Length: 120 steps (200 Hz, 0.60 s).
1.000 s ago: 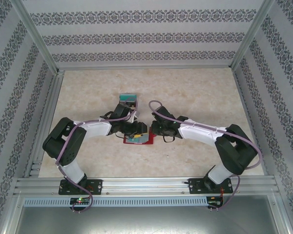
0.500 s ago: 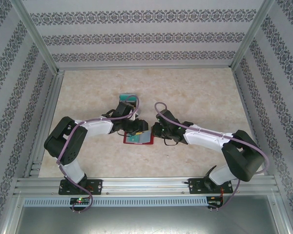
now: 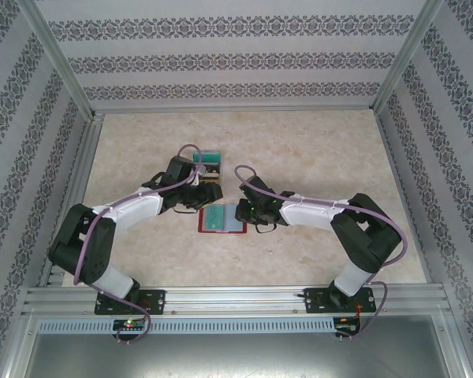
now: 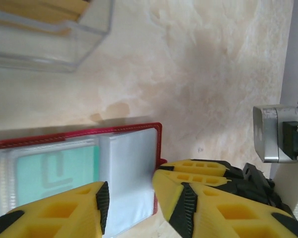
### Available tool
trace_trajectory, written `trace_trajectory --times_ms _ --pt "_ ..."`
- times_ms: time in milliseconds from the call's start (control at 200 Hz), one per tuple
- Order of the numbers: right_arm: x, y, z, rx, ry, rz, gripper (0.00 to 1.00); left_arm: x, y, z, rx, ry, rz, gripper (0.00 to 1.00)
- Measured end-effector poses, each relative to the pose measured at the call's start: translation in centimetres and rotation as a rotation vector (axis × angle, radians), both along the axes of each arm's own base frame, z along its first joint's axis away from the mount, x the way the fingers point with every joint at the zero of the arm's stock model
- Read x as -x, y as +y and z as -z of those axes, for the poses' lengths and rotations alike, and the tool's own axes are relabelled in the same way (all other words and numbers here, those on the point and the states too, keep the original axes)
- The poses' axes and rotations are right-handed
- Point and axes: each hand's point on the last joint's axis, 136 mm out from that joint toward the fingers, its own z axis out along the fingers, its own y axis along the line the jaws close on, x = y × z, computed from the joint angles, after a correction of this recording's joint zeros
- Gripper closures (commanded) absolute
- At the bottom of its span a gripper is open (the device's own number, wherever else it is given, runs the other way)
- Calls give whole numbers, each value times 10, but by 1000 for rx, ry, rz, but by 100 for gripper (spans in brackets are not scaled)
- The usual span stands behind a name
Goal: Take the credit cards out of the card holder
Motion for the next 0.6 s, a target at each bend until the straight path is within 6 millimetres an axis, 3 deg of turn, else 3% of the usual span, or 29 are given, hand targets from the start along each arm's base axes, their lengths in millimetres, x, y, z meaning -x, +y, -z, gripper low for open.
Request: trace_trajectory --times_ms 45,220,330,510,600 --pt "-1 1 -2 7 -5 -8 70 3 6 4 -14 13 -11 53" --pt "-3 4 -11 53 -32 -34 65 25 20 33 -66 106 -23 55" --pt "-1 1 -18 105 -53 -48 58 30 25 40 -87 127 -32 57" --pt "-4 9 -54 157 -131 -82 57 28 32 38 -105 114 -57 61" --pt "-9 23 -75 145 -178 -108 64 26 37 35 -107 99 -76 63"
